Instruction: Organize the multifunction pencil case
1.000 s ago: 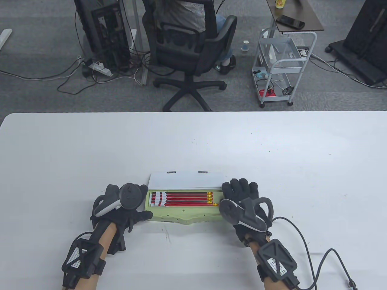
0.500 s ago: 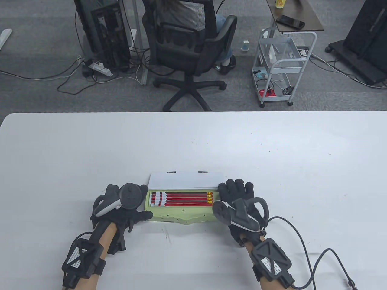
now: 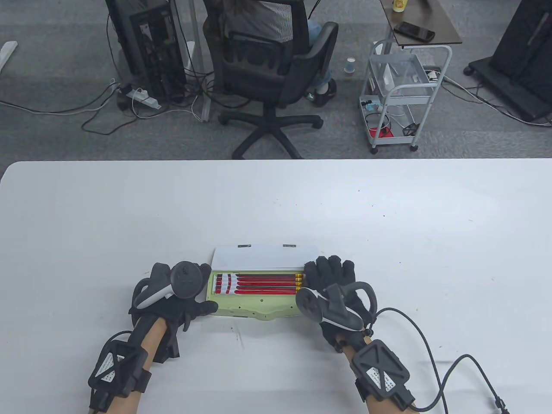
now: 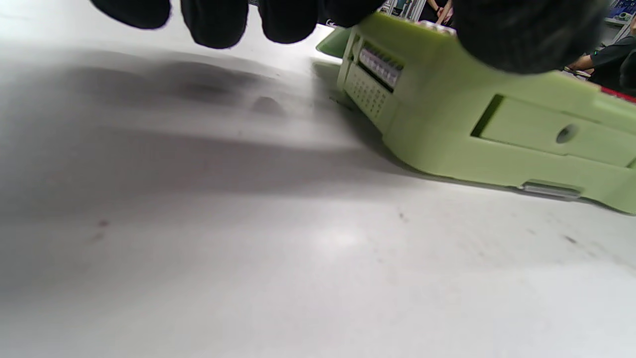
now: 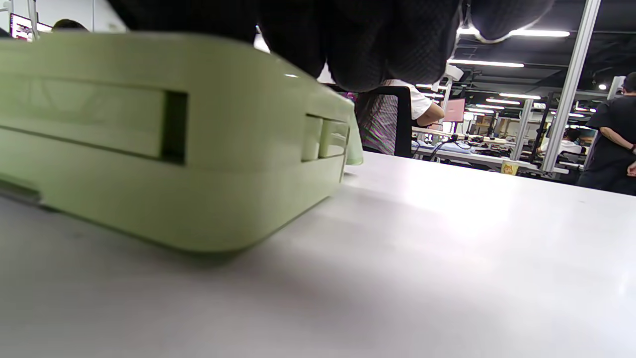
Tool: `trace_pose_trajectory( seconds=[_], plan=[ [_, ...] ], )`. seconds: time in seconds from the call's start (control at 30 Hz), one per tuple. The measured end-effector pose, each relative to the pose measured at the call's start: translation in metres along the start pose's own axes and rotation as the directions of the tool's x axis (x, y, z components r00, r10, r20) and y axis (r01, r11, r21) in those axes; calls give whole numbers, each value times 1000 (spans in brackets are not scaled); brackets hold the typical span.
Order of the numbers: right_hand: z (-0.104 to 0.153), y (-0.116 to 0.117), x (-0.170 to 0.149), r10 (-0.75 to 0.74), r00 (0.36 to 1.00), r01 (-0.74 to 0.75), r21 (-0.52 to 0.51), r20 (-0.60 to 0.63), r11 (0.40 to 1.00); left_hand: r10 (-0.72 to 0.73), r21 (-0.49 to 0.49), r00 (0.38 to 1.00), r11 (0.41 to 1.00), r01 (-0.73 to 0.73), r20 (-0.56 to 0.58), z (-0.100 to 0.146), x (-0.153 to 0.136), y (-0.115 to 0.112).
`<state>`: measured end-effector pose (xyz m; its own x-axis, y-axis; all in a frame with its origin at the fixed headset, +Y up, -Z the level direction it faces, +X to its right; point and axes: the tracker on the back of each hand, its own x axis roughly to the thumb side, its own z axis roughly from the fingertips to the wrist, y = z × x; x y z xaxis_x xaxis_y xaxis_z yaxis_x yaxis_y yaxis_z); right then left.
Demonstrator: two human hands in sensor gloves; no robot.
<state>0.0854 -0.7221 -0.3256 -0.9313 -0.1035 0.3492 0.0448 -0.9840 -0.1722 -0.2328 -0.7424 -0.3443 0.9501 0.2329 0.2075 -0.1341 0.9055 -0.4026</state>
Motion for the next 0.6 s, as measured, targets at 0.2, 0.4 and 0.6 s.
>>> trace_pose_trajectory(
  seconds=[0.2, 0.4, 0.6],
  plan=[
    [3, -2, -18, -80, 995, 82, 32, -54, 996, 1, 0, 1000, 1000, -1, 0, 0, 0, 0],
    [11, -3, -47, -263, 956, 272, 62, -128, 960, 5, 0, 1000, 1000, -5, -1, 0, 0, 0],
    [18, 0, -60, -367, 921, 382, 114, -133, 917, 9, 1, 1000, 1000, -9, 0, 0, -1, 0]
  ],
)
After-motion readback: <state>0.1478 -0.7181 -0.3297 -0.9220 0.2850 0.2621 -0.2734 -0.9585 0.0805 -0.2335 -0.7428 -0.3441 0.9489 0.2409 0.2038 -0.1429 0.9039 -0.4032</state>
